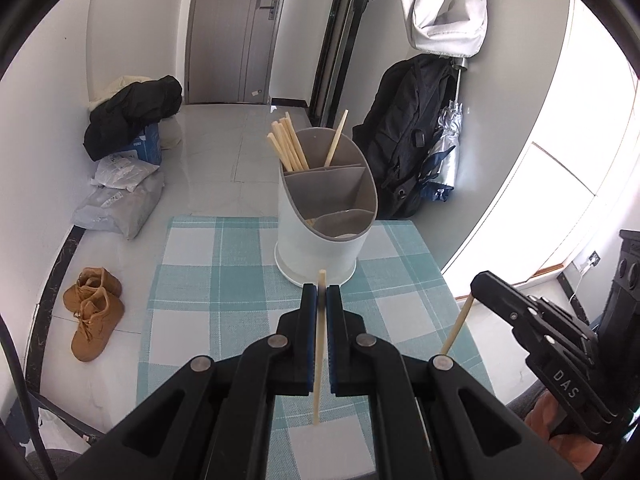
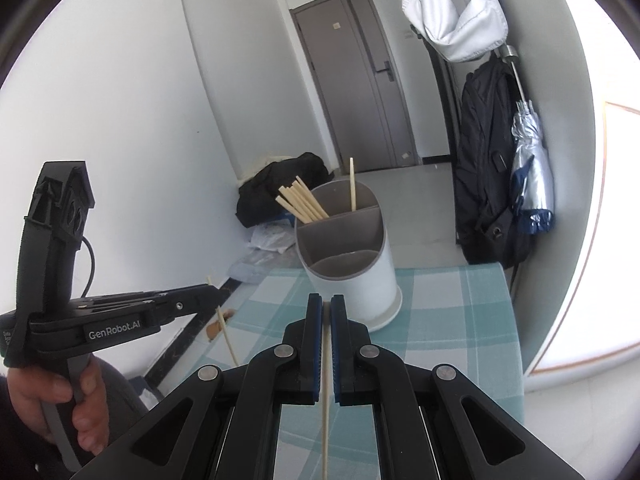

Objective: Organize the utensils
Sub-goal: 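Carry the chopstick over the white holder with the right tool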

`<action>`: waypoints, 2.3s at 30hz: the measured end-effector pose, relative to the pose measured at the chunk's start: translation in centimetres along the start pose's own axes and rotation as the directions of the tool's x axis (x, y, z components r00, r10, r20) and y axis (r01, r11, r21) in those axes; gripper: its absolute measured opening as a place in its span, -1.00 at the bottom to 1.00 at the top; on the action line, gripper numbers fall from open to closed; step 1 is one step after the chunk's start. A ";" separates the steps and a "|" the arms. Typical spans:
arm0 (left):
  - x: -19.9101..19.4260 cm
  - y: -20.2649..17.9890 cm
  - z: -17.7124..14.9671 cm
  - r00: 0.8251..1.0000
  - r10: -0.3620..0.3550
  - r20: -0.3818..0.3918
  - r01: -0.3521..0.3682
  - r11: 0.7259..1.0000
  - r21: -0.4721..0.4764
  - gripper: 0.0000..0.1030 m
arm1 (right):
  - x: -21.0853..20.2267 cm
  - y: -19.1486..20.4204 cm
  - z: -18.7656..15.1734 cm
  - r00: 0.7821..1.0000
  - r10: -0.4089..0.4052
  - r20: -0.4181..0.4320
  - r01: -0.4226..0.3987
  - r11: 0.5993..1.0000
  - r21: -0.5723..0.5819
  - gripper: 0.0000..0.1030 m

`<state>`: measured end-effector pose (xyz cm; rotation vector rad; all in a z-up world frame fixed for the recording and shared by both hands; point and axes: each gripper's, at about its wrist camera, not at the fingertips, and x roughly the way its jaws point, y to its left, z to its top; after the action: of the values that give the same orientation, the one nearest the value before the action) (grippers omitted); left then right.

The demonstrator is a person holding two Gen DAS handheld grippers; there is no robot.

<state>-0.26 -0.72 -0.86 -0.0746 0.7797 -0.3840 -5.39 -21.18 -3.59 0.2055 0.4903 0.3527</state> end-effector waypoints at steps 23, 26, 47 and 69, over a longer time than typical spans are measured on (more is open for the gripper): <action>-1.1 0.0 1.2 0.999 -0.032 -0.037 0.033 0.999 0.013 -0.99 | 0.4 0.7 1.4 1.000 0.005 0.019 -0.004 1.000 -0.010 -0.94; -1.0 -0.2 1.6 0.998 -0.041 -0.051 0.041 0.999 0.007 -0.99 | 0.6 0.6 1.6 1.000 0.007 0.014 -0.007 1.000 -0.011 -0.94; -2.6 -3.9 10.1 0.995 -0.097 0.032 0.095 0.995 0.043 -0.99 | 0.0 -0.1 10.0 0.997 0.017 0.071 -0.015 0.999 -0.029 -0.94; -1.4 -1.4 19.5 0.989 -0.107 0.105 0.105 0.994 0.027 -0.99 | 4.0 0.3 22.3 0.988 0.025 0.152 -0.007 0.994 -0.113 -0.94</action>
<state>12.04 -2.94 14.30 -0.1158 0.6679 -0.4851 8.87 -21.84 14.06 0.1267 0.3160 0.3760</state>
